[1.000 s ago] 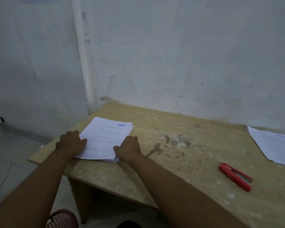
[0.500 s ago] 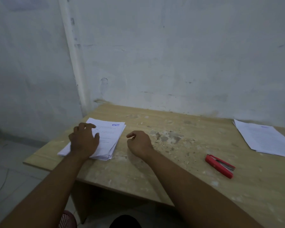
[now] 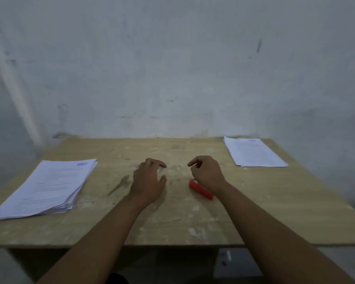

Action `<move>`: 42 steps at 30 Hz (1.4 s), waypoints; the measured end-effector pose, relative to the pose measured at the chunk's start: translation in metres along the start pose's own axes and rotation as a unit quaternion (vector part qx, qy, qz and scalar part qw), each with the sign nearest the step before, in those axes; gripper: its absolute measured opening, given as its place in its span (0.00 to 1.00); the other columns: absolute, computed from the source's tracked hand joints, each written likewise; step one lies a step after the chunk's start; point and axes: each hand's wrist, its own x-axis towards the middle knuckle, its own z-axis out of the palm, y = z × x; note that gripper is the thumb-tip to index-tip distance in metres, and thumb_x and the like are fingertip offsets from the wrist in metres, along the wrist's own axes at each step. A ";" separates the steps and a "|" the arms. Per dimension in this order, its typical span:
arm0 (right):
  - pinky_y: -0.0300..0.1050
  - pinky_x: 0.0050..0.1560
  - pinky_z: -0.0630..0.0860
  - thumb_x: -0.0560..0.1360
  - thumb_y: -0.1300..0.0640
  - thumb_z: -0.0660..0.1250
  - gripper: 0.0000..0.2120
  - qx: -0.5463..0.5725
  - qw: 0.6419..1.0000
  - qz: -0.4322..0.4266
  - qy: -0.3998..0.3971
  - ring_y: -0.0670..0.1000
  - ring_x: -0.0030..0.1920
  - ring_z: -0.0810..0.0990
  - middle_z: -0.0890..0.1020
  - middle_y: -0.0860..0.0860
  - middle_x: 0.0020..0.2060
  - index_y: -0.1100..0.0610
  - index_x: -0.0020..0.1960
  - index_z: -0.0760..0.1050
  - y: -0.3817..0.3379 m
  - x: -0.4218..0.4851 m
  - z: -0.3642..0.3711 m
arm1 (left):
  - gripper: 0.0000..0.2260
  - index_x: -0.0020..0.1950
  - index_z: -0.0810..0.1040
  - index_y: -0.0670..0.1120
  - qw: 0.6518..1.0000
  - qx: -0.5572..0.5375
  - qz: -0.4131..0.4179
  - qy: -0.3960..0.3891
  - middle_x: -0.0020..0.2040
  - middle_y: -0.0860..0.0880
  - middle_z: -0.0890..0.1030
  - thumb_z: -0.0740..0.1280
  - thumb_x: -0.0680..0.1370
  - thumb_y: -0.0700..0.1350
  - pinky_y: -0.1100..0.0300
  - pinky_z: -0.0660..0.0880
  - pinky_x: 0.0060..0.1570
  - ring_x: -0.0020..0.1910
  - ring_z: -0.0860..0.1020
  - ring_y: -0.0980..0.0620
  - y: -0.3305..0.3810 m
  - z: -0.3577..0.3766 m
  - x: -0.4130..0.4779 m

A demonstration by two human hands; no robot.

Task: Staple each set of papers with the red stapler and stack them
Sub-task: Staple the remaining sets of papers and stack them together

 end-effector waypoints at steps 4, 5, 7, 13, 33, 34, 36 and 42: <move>0.40 0.40 0.74 0.72 0.63 0.63 0.16 -0.013 0.998 0.049 0.029 0.45 0.35 0.81 0.83 0.45 0.35 0.47 0.44 0.86 0.046 0.007 -0.049 | 0.12 0.63 0.75 0.58 0.998 -0.030 0.015 -0.053 0.64 0.55 0.73 0.68 0.80 0.52 0.46 0.70 0.63 0.66 0.72 0.50 0.051 0.040 0.013; 0.40 0.40 0.75 0.72 0.63 0.63 0.16 -0.012 0.998 0.054 0.035 0.45 0.36 0.81 0.83 0.45 0.35 0.47 0.44 0.86 0.058 0.008 -0.059 | 0.12 0.63 0.75 0.58 0.997 -0.039 0.017 -0.063 0.65 0.55 0.73 0.68 0.80 0.52 0.46 0.69 0.65 0.67 0.71 0.50 0.062 0.047 0.017; 0.42 0.41 0.78 0.72 0.62 0.63 0.15 -0.011 0.997 0.068 0.046 0.46 0.38 0.82 0.84 0.45 0.36 0.47 0.45 0.86 0.079 0.011 -0.079 | 0.12 0.63 0.75 0.58 0.996 -0.049 0.021 -0.076 0.65 0.55 0.73 0.68 0.80 0.51 0.47 0.69 0.65 0.67 0.71 0.51 0.083 0.060 0.024; 0.47 0.61 0.78 0.75 0.58 0.69 0.15 -0.075 0.987 0.123 0.070 0.53 0.62 0.81 0.84 0.49 0.60 0.51 0.60 0.84 0.154 0.047 -0.143 | 0.12 0.64 0.75 0.58 0.990 -0.034 0.069 -0.116 0.66 0.57 0.74 0.66 0.80 0.53 0.48 0.68 0.65 0.67 0.72 0.52 0.141 0.104 0.056; 0.42 0.35 0.70 0.71 0.54 0.72 0.11 -0.095 0.960 0.259 0.044 0.51 0.39 0.78 0.77 0.50 0.39 0.56 0.41 0.71 0.258 0.164 -0.215 | 0.18 0.61 0.79 0.52 0.960 0.092 0.096 -0.246 0.60 0.52 0.81 0.52 0.85 0.57 0.39 0.56 0.75 0.59 0.80 0.49 0.241 0.219 0.140; 0.43 0.35 0.70 0.73 0.56 0.71 0.10 -0.073 0.962 0.254 0.064 0.52 0.39 0.77 0.76 0.51 0.39 0.57 0.41 0.69 0.257 0.164 -0.216 | 0.18 0.61 0.79 0.52 0.959 0.094 0.098 -0.248 0.60 0.52 0.81 0.52 0.86 0.56 0.38 0.56 0.75 0.59 0.80 0.49 0.242 0.218 0.141; 0.45 0.37 0.71 0.75 0.62 0.67 0.06 0.020 0.967 0.227 0.111 0.53 0.39 0.76 0.75 0.52 0.40 0.59 0.43 0.70 0.252 0.160 -0.217 | 0.19 0.63 0.79 0.52 0.957 0.088 0.095 -0.258 0.62 0.52 0.81 0.52 0.86 0.57 0.38 0.57 0.75 0.61 0.79 0.48 0.243 0.215 0.142; 0.56 0.41 0.87 0.72 0.69 0.67 0.18 0.226 0.942 0.096 0.228 0.51 0.45 0.83 0.80 0.48 0.50 0.53 0.57 0.74 0.203 0.116 -0.216 | 0.25 0.75 0.70 0.50 0.964 -0.180 -0.082 -0.177 0.72 0.50 0.76 0.63 0.82 0.62 0.48 0.73 0.69 0.68 0.76 0.48 0.229 0.198 0.149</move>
